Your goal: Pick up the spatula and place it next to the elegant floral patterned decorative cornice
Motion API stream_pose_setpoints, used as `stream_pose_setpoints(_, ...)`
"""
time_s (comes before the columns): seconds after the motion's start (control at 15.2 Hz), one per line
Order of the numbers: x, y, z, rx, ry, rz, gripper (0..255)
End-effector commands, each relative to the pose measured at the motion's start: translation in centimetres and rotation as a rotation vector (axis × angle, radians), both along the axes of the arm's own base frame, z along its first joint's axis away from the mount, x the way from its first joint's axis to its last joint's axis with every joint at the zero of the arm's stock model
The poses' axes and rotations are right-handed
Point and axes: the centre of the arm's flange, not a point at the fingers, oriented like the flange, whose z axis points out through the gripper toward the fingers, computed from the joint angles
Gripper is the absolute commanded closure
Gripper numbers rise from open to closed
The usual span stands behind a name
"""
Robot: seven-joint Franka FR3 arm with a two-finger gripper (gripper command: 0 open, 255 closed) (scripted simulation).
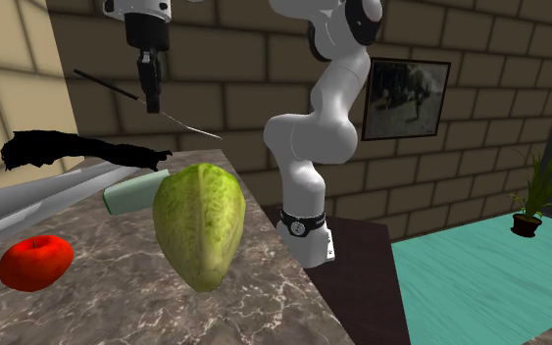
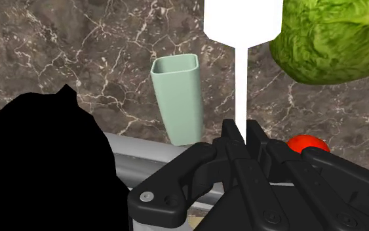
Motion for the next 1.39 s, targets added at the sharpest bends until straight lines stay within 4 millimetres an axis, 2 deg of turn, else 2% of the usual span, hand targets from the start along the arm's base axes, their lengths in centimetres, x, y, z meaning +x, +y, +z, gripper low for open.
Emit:
stream_pose_setpoints(0.0,-1.9,-1.9,0.0,-0.001,0.001,0.001,255)
stream_pose_setpoints(1.32,-19.9,-21.2,0.0,-0.001,0.001,0.001,255)
